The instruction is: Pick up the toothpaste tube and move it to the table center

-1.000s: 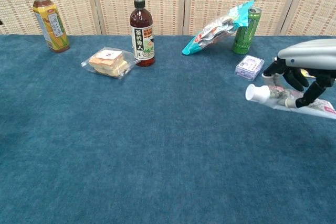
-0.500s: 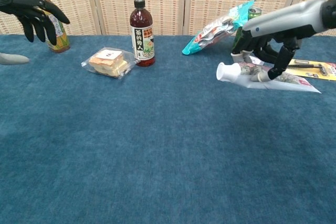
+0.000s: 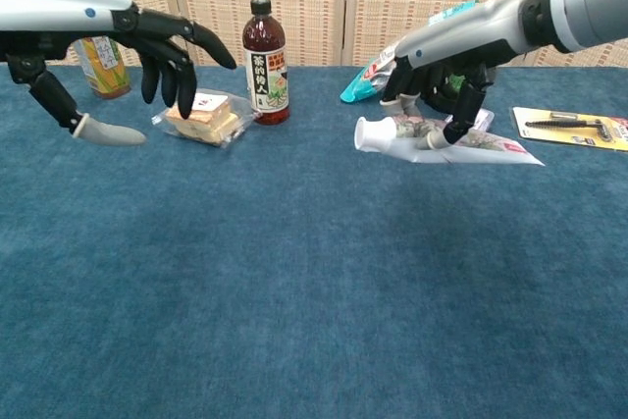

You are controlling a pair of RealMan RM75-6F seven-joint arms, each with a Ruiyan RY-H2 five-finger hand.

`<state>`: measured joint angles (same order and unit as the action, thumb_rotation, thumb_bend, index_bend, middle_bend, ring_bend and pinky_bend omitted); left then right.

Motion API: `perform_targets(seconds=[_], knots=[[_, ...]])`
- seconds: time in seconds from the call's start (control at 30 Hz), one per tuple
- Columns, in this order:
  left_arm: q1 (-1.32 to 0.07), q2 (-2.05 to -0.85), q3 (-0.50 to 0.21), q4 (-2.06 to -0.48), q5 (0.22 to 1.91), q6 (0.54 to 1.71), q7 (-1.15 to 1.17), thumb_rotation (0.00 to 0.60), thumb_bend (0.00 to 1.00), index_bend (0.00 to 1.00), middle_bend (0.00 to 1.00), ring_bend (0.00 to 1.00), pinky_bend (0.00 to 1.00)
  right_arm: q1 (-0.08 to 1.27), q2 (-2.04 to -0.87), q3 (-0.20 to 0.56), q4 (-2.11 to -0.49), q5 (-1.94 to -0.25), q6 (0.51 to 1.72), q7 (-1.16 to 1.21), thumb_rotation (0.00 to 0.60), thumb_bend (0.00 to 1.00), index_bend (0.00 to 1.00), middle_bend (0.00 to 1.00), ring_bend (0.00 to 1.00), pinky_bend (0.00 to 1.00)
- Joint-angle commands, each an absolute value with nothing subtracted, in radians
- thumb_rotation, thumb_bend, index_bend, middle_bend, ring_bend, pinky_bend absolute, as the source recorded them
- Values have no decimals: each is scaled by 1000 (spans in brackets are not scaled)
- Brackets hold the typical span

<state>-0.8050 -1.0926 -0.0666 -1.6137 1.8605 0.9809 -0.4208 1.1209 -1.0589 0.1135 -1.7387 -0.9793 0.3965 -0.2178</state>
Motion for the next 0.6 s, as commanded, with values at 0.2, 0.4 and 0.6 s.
perform_targets(seconds=[0.2, 0.4, 0.6], knots=[[-881, -1147, -59, -1614, 1859, 913, -360, 600, 269, 130, 405, 377, 400, 1174, -1097, 77, -1724, -934, 412, -229, 600, 1000, 894, 792, 688, 618], [-921, -1197, -53, -1583, 1846, 879, -302, 600, 269, 130, 405, 377, 401, 1201, -1120, 53, -1718, -913, 423, -231, 600, 1000, 894, 792, 689, 618], [-952, -1239, -51, -1551, 1818, 853, -275, 600, 269, 130, 405, 377, 402, 1225, -1143, 35, -1706, -894, 428, -229, 600, 1000, 895, 794, 691, 618]])
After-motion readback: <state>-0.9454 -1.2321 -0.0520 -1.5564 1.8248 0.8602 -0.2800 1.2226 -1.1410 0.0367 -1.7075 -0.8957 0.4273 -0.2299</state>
